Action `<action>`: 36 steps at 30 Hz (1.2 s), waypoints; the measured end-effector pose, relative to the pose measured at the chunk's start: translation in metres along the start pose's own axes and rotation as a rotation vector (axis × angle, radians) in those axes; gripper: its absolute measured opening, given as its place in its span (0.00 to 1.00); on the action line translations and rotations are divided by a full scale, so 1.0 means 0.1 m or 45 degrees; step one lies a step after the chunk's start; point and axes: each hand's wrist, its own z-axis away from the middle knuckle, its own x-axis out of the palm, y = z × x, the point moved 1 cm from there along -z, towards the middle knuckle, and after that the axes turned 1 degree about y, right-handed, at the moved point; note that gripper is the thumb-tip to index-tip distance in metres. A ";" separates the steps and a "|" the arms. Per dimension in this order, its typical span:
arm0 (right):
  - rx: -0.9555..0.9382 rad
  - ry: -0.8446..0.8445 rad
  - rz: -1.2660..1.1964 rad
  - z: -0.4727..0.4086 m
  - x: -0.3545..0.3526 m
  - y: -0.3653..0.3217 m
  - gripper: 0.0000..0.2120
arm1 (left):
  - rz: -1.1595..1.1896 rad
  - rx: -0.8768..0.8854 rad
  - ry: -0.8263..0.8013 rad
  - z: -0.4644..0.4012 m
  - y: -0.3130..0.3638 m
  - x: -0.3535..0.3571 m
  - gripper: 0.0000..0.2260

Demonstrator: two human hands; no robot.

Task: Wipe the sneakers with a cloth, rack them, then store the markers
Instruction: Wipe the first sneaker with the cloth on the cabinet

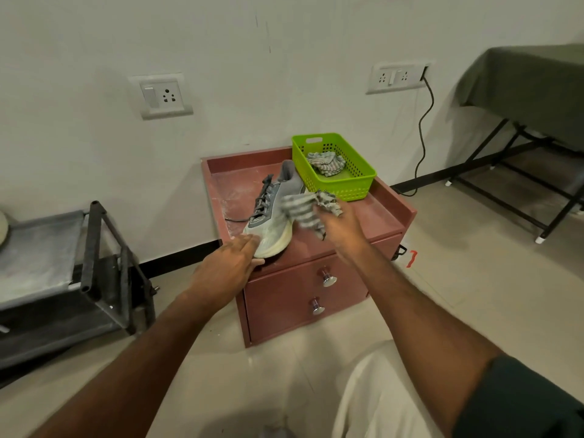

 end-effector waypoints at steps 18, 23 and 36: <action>-0.188 -0.216 0.579 0.26 0.12 -0.07 0.23 | 0.018 -0.030 0.025 -0.03 0.03 -0.05 0.22; -0.178 -0.655 0.863 0.47 0.23 -0.07 0.33 | -0.005 -0.018 0.000 -0.03 0.01 -0.02 0.23; 0.044 -0.430 0.397 0.43 0.21 -0.05 0.12 | 0.030 -0.012 0.048 -0.04 0.02 0.01 0.22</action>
